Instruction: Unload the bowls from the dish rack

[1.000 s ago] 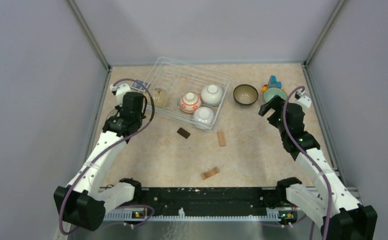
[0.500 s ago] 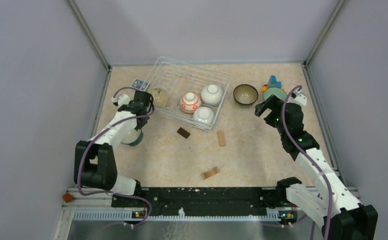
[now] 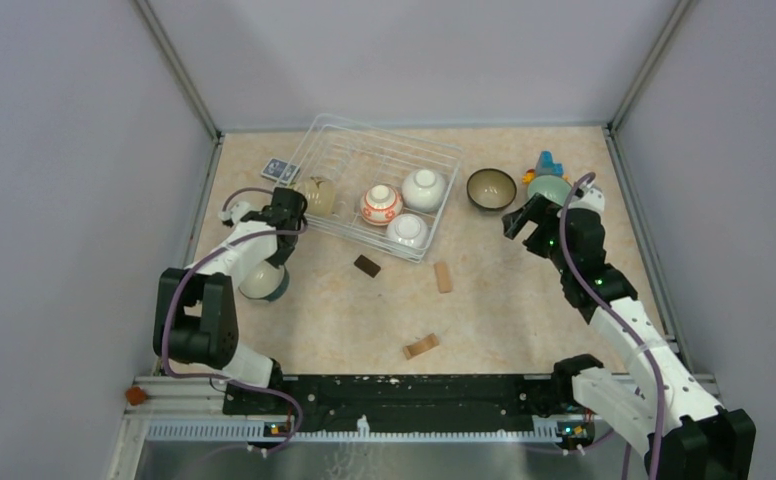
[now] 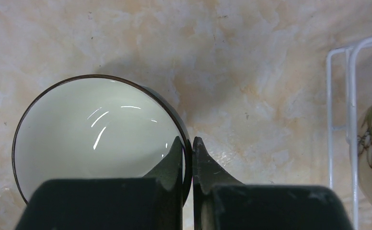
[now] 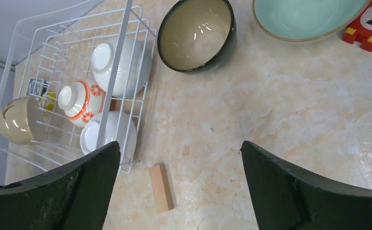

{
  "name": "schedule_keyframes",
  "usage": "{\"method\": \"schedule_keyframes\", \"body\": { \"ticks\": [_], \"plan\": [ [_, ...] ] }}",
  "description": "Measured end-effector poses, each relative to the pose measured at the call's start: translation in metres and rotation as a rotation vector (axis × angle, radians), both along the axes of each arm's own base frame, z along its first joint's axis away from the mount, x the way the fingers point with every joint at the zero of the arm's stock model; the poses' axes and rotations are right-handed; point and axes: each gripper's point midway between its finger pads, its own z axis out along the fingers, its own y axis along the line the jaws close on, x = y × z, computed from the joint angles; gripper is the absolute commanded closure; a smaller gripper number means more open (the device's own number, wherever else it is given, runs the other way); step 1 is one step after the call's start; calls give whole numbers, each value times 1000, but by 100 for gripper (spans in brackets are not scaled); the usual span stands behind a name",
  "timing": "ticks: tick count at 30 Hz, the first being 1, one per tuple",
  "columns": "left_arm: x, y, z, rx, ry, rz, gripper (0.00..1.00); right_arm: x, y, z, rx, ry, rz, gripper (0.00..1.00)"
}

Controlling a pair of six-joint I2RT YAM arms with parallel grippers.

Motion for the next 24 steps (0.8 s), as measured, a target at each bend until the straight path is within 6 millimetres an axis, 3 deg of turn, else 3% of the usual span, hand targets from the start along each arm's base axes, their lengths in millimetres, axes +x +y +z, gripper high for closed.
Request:
{"method": "schedule_keyframes", "body": {
  "ticks": [7,12,17,24],
  "plan": [
    [-5,1,-7,2,8,3,96,-1,5,-1,3,1,33,5],
    [-4,1,-7,3,8,0,73,-1,6,-1,3,1,37,5],
    [-4,1,-2,5,-4,-6,67,-2,7,-1,0,3,50,5],
    [-2,4,24,22,-67,-26,56,-1,20,-5,8,11,122,5]
  ]
}}
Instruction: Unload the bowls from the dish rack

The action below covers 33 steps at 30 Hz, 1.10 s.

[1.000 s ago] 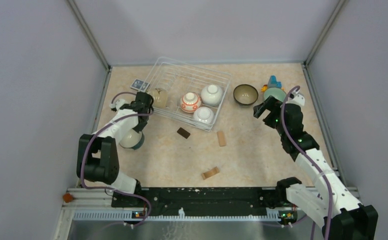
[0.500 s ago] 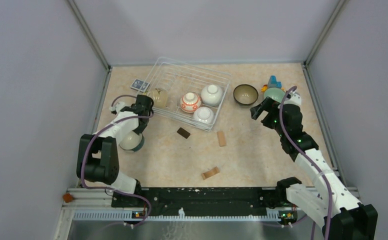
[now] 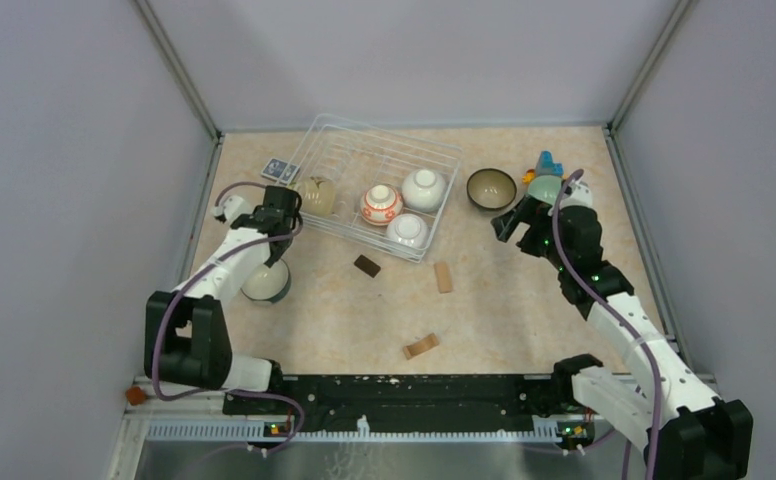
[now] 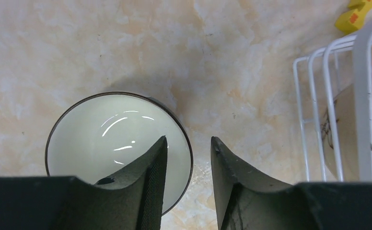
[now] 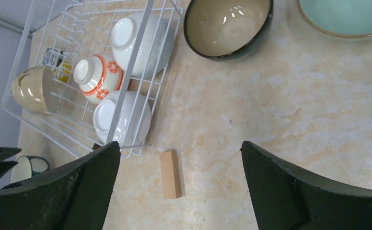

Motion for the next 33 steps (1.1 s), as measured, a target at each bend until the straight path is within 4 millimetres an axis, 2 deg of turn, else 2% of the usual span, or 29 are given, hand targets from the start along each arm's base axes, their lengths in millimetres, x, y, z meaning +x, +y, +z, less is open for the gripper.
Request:
{"method": "schedule_keyframes", "body": {
  "ticks": [5,8,11,15,21,26,30,33],
  "plan": [
    [0,2,18,26,-28,-49,52,-1,20,3,24,-17,119,5],
    [-1,3,35,54,-51,-107,45,-2,33,3,46,-19,194,5],
    [0,1,57,81,-91,-207,30,-2,42,-1,59,-3,243,6],
    [4,-12,88,106,-162,-402,2,-3,48,-10,69,30,278,5],
    [7,-39,125,174,-256,-736,1,-6,56,-11,85,36,328,4],
    [6,-74,155,185,-388,-999,1,-4,60,-9,95,31,350,4],
    [7,-97,164,150,-431,-1118,3,0,62,-7,99,20,355,2],
    [14,-110,163,138,-418,-1162,3,2,64,-7,104,14,362,2]
  ]
}}
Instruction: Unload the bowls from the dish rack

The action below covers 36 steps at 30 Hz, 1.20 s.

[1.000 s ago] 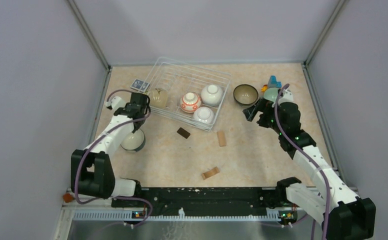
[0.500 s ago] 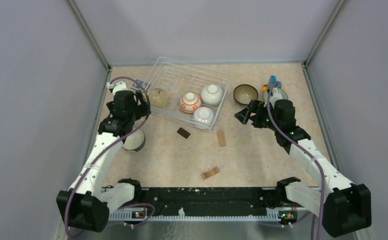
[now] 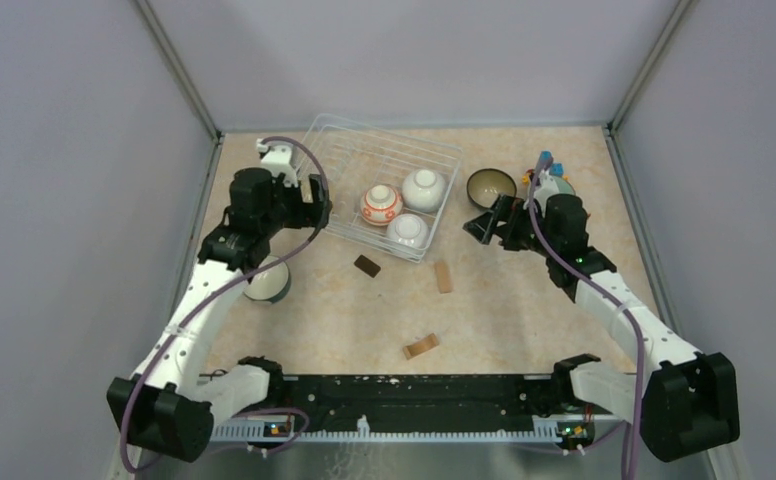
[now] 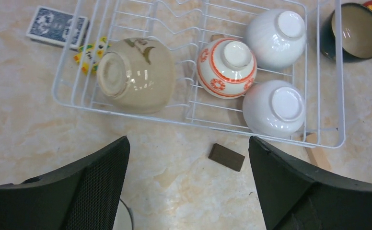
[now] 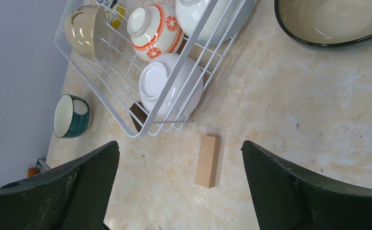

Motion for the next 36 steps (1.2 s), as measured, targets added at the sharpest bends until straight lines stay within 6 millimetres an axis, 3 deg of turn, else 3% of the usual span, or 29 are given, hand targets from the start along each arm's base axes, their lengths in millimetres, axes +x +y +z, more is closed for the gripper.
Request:
{"method": "schedule_keyframes", "body": {
  "ticks": [7,9,22,26,36],
  "plan": [
    [14,-61,-16,164,26,-72,1,3,2,-9,-4,25,10,2],
    [21,-67,-21,224,27,-51,1,3,2,-9,-4,23,11,2],
    [79,-24,-63,520,63,281,1,3,2,-6,-17,4,17,2],
    [94,-20,-77,537,95,299,1,3,2,-5,-18,4,18,2],
    [117,-11,-84,516,119,335,1,3,1,-6,-23,1,21,2]
  ]
}}
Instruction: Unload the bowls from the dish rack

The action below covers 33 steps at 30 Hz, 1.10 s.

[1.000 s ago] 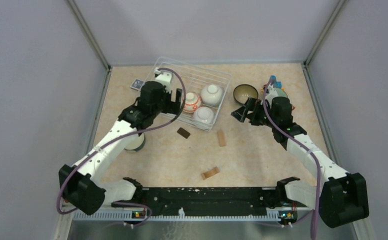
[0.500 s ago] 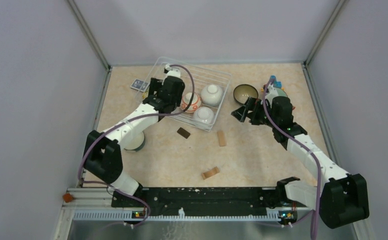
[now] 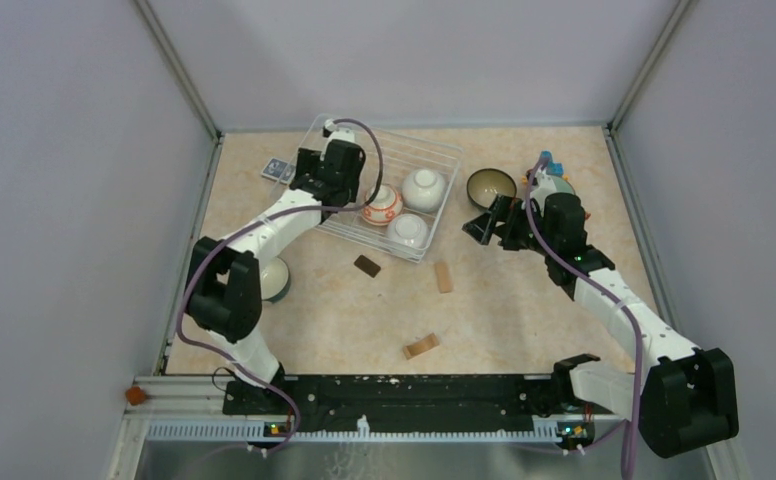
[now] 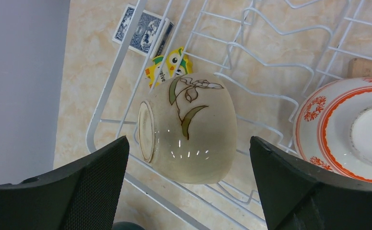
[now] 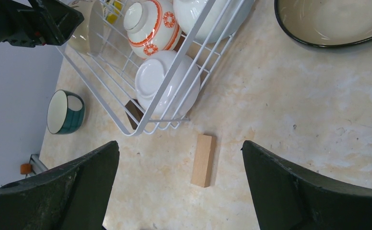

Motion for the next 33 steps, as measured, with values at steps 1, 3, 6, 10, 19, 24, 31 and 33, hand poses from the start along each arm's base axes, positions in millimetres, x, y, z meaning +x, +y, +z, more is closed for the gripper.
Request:
{"method": "schedule_keyframes", "body": {
  "ticks": [1,3,6,10,19,24,31,33],
  "plan": [
    [0,0,-3,1,6,1,1,0,0,0,0,0,0,2],
    [1,2,-9,6,23,4,1,0,0,0,0,0,0,2],
    [2,3,-19,14,47,6,1,0,0,0,0,0,0,2],
    [1,4,-35,30,92,7,1,0,0,0,0,0,0,2],
    [3,17,-44,55,106,78,1,0,0,0,0,-1,0,2],
    [3,23,-51,50,122,98,5,0,0,0,0,-1,0,2],
    [3,23,-52,45,116,117,18,0,0,0,0,-1,0,2],
    [2,24,-52,49,112,124,22,0,0,0,0,-1,0,2]
  ]
}}
